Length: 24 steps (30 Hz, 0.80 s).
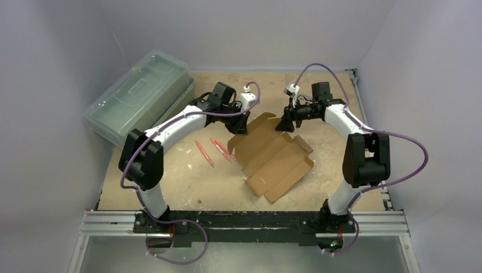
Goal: Fold the paper box
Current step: Fold the paper box at the center of the board.
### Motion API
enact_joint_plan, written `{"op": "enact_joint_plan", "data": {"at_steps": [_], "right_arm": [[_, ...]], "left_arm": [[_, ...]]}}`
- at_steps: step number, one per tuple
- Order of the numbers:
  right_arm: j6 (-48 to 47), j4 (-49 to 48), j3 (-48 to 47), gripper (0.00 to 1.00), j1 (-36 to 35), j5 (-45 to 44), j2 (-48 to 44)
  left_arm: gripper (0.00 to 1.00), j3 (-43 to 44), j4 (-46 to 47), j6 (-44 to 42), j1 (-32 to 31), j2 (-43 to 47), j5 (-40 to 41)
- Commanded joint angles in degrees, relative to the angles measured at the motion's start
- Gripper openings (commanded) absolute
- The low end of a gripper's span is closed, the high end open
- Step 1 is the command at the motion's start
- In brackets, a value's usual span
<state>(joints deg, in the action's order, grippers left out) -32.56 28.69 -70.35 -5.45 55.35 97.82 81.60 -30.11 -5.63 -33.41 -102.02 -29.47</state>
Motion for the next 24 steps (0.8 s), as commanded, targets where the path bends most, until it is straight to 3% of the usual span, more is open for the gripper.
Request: {"op": "enact_joint_plan", "data": {"at_steps": [1,5,6,7,10,13,15,19,24], "right_arm": [[0.20,-0.69,-0.79,0.46,0.17,-0.25,-0.16],[-0.61,-0.05,-1.09,0.01,0.16,0.91,0.00],[-1.30,0.54,-1.29,0.00,0.18,1.46,-0.04],[-2.27,1.29,-1.43,0.00,0.17,2.26,-0.15],[-5.14,3.33,-1.44,0.00,0.29,6.28,-0.80],[-11.29,9.34,-1.58,0.00,0.69,9.63,-0.89],[-13.61,10.84,-1.36,0.00,0.64,10.01,-0.90],[-14.31,11.57,-1.41,0.00,0.73,10.52,-0.51],[-15.75,12.85,-1.46,0.00,0.77,11.31,-0.80]], "left_arm": [[0.00,-0.61,3.05,-0.19,-0.05,3.15,-2.16],[0.00,-1.54,4.53,0.85,0.00,4.27,-1.14],[0.00,-2.15,5.50,1.44,-0.07,4.87,-0.48],[0.07,-2.81,6.45,2.14,0.01,5.81,0.41],[0.45,-7.35,11.89,6.00,0.70,10.31,2.52],[0.78,-18.71,27.73,13.25,3.21,19.30,0.28],[0.95,-26.95,38.13,16.29,4.33,26.44,0.86],[0.99,-36.96,46.27,17.86,4.74,35.40,2.84],[0.98,-38.59,45.14,20.41,5.01,35.17,1.97]]}}
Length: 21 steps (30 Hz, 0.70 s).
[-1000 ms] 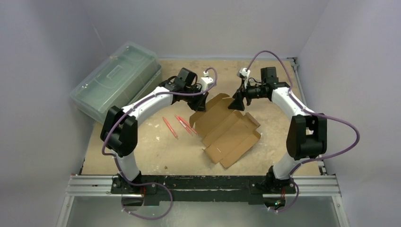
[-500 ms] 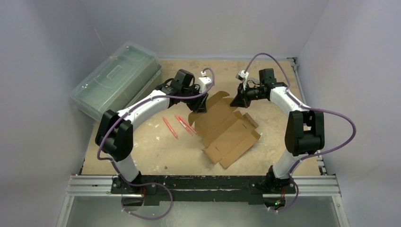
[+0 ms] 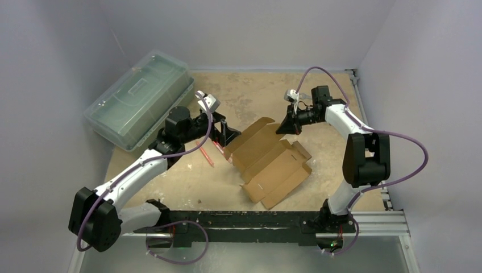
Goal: Fold the paper box
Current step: Fold the paper box at the center of the board.
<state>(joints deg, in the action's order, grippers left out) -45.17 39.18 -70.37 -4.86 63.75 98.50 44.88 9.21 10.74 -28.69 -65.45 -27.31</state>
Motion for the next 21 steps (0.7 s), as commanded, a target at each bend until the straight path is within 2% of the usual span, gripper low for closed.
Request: {"op": "enact_joint_plan", "data": {"at_steps": [1,3,8,12,21], "right_arm": [[-3.31,2.51,-1.51,0.00,0.19,3.00,-1.61],[-3.71,2.86,-1.51,0.00,0.19,3.20,-1.93],[-4.43,3.70,-1.65,0.00,0.82,3.94,-2.32],[-5.37,4.85,-2.08,0.00,1.39,4.42,-1.89],[-4.46,4.21,-2.10,0.00,1.91,4.55,-1.92]], "left_arm": [[0.98,-2.30,6.64,5.01,0.56,-1.86,-0.77],[0.97,-3.36,9.82,7.36,1.61,-3.19,-4.17],[0.86,-3.99,15.32,11.37,2.50,-8.21,-13.70],[0.81,-4.73,14.96,10.45,2.41,-10.15,-13.41],[0.57,-1.61,6.09,5.05,-1.81,-15.08,-11.44]]}}
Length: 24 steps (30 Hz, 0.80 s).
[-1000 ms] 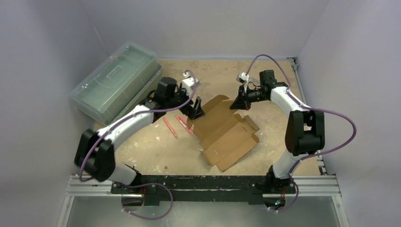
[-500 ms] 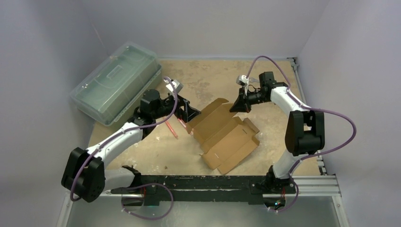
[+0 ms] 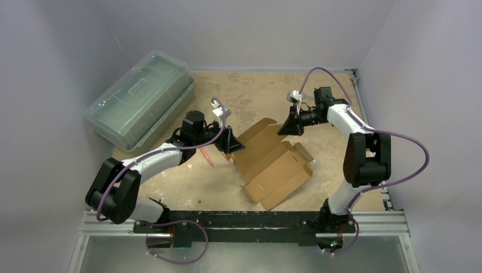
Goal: Fold the paper box
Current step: Fold the paper box at the center of the board.
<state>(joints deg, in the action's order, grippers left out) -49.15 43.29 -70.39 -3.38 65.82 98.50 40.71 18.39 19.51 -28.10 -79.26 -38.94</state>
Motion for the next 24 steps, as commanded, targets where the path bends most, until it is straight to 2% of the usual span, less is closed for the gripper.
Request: {"op": "enact_joint_plan", "data": {"at_steps": [1,3,5,6,17,21,24], "right_arm": [[-0.43,0.05,-2.11,0.00,0.52,2.47,-1.91],[-0.34,0.04,-2.08,0.00,0.56,2.42,-1.78],[-0.25,0.10,-2.06,0.00,0.56,2.30,-1.61],[-0.29,0.08,-2.10,0.00,0.51,2.29,-1.57],[0.01,-0.06,-1.92,0.00,0.55,2.16,-1.47],[0.10,0.04,-1.89,0.00,0.51,2.12,-1.46],[0.10,-0.05,-1.93,0.00,0.51,2.01,-1.37]], "left_arm": [[0.56,2.72,-3.92,-4.03,-2.74,-1.51,0.76],[0.51,2.86,-4.72,-4.54,-3.16,-1.81,1.43],[0.41,3.17,-5.09,-4.61,-3.19,-1.98,1.76],[0.39,3.37,-5.26,-4.51,-3.19,-2.09,1.89],[0.35,4.87,-5.84,-3.19,-3.28,-2.24,2.73],[0.17,5.33,-6.00,-2.32,-3.28,-2.85,2.58],[0.00,5.63,-5.83,-1.89,-3.28,-3.25,2.26]]}}
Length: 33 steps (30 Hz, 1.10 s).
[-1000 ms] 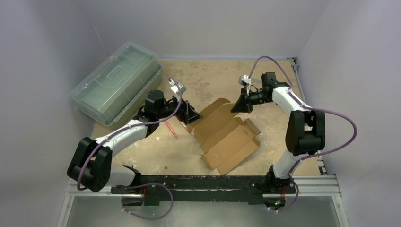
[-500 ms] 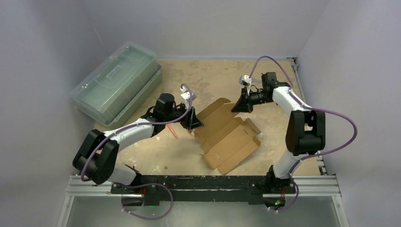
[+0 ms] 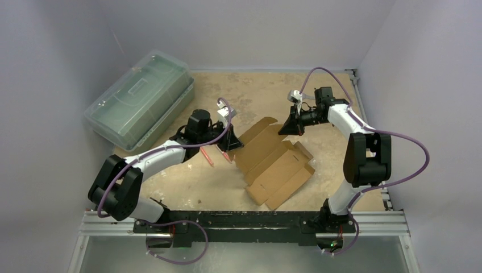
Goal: Fold the paper box
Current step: Fold the paper box at the center of the board.
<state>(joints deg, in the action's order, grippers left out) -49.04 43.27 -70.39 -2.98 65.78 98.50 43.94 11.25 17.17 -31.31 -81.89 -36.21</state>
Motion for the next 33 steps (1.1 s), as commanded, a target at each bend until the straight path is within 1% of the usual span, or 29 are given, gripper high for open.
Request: {"op": "enact_joint_plan", "data": {"at_steps": [1,4,5,6,7,9,10,12,14,15,18,21,22,24,25,29,33], "right_arm": [[0.06,-0.05,-1.90,0.00,0.10,2.06,-1.31],[-0.03,0.54,-2.26,0.00,0.15,1.99,-1.29],[-0.37,1.34,-2.78,0.07,0.09,1.80,-1.36],[-1.23,3.07,-3.71,0.26,0.13,1.40,-1.55],[-1.98,5.20,-4.76,0.40,0.29,1.02,-1.86],[-2.54,7.29,-6.24,0.64,1.67,0.21,-3.76],[-2.40,7.50,-6.36,0.73,2.64,0.71,-5.31],[-0.80,6.04,-5.34,0.83,7.25,2.00,-9.32],[2.75,1.82,-2.74,0.87,11.01,2.42,-13.96],[5.02,-2.16,-0.74,0.89,12.22,2.13,-16.00],[10.78,-10.56,6.21,0.91,13.01,-3.65,-21.82],[15.11,-17.91,12.22,0.93,13.13,-7.04,-25.42],[15.85,-19.95,13.53,0.93,13.23,-9.12,-25.94],[21.95,-26.87,16.54,0.94,13.63,-13.19,-26.26],[23.13,-29.91,17.64,0.94,13.69,-14.81,-25.95],[23.63,-33.07,20.22,0.94,13.83,-18.63,-22.60],[23.55,-33.42,19.96,0.94,14.42,-17.56,-20.33]], "left_arm": [[0.00,2.44,1.29,0.54,-0.07,-0.76,-0.53],[0.00,3.25,0.61,-0.14,-0.07,0.00,0.76],[0.00,4.14,-0.95,-2.15,-0.09,0.55,1.82],[0.00,5.91,-3.84,-4.51,-0.07,1.15,3.34],[0.00,7.74,-6.64,-7.26,-0.07,1.81,5.16],[0.00,12.06,-12.94,-12.81,-0.07,3.21,8.70],[0.00,14.42,-15.65,-15.29,-0.07,3.64,10.42],[0.00,20.00,-21.00,-20.60,-0.07,3.52,13.72],[0.00,24.90,-25.13,-24.83,-0.25,2.25,15.67],[0.00,27.41,-26.99,-26.81,-0.43,1.25,16.47],[0.00,34.82,-32.24,-30.95,-2.36,-2.41,19.58],[0.00,41.32,-37.02,-33.11,-5.54,-6.90,22.44],[0.00,43.06,-38.38,-33.54,-6.59,-8.48,23.47],[0.00,45.16,-39.79,-33.32,-7.86,-11.25,24.13],[0.00,45.69,-39.88,-32.81,-8.35,-12.35,24.61],[0.00,47.22,-39.75,-31.32,-8.99,-15.49,25.52],[0.00,48.54,-39.87,-30.56,-9.23,-18.04,23.88]]}}
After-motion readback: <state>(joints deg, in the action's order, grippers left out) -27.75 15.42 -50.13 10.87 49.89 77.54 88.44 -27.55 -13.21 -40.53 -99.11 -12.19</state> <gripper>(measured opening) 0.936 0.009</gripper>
